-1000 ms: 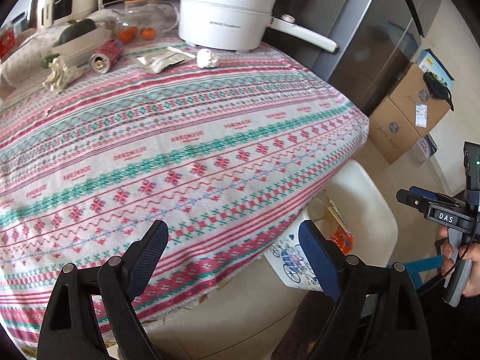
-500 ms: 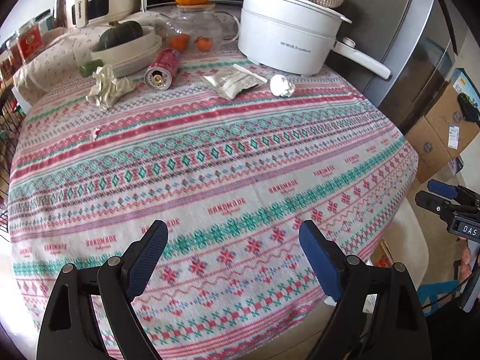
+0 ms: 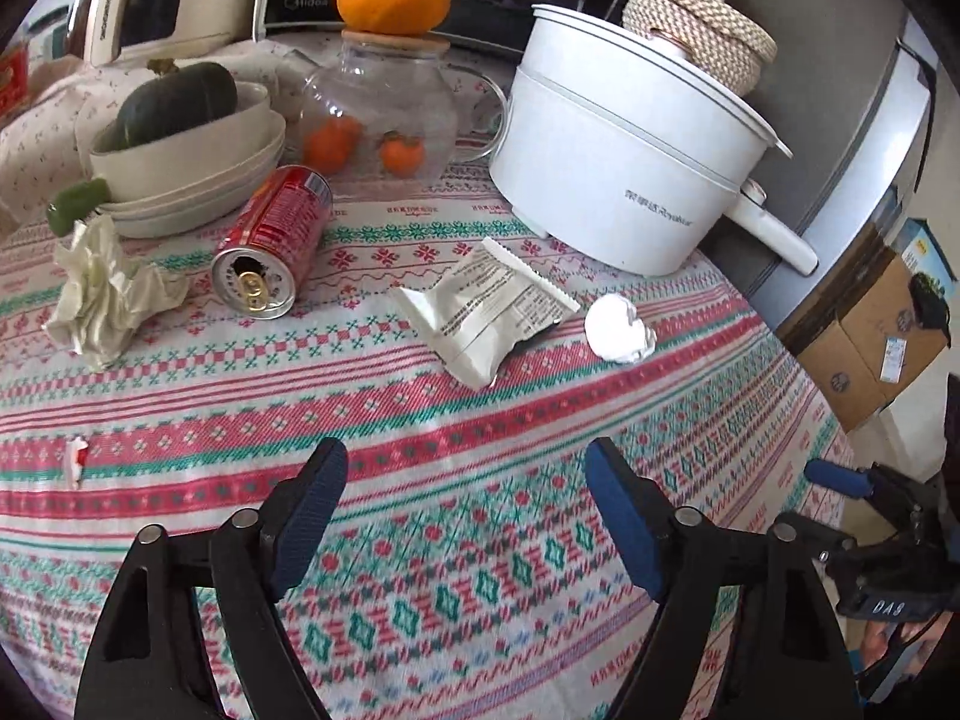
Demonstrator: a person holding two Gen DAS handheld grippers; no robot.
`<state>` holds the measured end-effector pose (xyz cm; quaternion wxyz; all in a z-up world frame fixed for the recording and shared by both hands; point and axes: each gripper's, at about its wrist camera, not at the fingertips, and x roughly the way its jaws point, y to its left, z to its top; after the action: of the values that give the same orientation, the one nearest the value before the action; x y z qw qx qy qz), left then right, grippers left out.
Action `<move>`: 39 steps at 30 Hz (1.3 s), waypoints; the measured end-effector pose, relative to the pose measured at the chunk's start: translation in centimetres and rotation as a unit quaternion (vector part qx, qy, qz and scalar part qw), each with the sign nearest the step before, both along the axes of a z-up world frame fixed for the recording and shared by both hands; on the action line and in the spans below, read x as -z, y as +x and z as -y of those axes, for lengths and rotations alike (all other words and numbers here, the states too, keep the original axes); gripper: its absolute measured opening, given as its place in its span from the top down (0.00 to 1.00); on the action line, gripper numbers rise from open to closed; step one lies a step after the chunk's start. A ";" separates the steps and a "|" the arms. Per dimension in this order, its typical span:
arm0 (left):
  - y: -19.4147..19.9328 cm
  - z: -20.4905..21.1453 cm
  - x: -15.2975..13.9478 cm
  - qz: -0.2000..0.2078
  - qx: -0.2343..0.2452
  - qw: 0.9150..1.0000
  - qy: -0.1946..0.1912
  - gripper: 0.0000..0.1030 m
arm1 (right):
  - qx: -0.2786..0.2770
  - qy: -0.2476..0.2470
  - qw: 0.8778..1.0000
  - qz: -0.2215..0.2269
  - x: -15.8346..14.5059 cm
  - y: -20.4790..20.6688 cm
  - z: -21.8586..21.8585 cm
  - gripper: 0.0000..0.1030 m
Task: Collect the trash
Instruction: 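Move both empty grippers back over the table, then grasp the white paper wrapper packet with the left gripper, then grasp the crumpled white tissue with the right gripper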
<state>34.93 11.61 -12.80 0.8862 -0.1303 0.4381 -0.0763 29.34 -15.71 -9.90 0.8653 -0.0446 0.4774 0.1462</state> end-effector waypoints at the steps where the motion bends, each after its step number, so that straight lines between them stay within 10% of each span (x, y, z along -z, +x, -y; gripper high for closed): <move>1: 0.9 -0.2 0.4 -0.004 -0.006 1.000 -0.010 0.30 | -0.002 -0.001 1.000 -0.002 0.4 0.5 -0.1 0.24; 10: 5.3 -1.0 2.8 -0.020 -0.041 0.996 -0.077 0.71 | -0.018 -0.016 1.000 -0.006 2.4 3.5 -0.8 0.24; 12: 5.5 -1.0 3.1 -0.020 -0.050 0.996 -0.074 0.97 | -0.023 -0.015 1.000 -0.002 2.4 4.1 -0.9 0.24; 26: 0.7 -1.4 -2.2 0.039 -0.043 0.998 0.002 1.00 | -0.023 0.026 0.999 0.000 3.1 8.0 -3.7 0.24; 39: -5.3 -3.1 -2.4 0.014 -0.040 0.998 0.035 1.00 | -0.002 0.077 0.997 -0.003 4.1 12.5 -6.8 0.36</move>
<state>29.64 14.75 -10.38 0.8987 -0.1160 0.4220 -0.0273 41.79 -8.92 -13.97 0.8645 0.0214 0.4669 0.1847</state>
